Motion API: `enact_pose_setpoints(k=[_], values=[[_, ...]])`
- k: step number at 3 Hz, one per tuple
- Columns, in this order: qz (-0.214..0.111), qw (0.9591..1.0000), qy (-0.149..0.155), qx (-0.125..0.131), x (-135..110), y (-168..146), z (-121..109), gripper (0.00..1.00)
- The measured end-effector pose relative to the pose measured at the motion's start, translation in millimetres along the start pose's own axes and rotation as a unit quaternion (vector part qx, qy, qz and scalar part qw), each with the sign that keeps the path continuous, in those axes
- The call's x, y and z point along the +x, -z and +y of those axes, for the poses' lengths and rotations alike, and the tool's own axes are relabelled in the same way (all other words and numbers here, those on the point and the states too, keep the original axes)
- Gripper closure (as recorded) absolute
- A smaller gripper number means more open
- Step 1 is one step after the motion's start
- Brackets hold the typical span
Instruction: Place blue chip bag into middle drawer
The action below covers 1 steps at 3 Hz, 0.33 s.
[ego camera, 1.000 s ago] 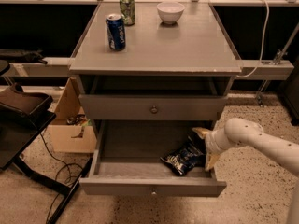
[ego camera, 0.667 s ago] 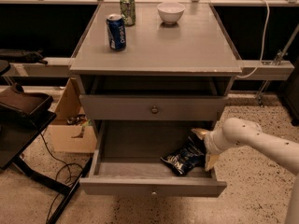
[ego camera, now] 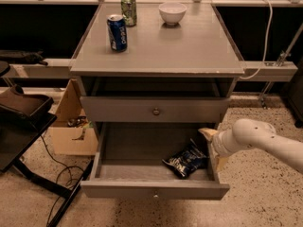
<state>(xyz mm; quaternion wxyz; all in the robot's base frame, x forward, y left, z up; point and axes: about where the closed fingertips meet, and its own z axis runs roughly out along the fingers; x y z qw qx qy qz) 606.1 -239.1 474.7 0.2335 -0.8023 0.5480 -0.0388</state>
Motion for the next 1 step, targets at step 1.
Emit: enact_pose_setpoints(k=[1], values=[[0.037,0.9991,-0.007,0.019,-9.1,59.0,8.2,0.00]])
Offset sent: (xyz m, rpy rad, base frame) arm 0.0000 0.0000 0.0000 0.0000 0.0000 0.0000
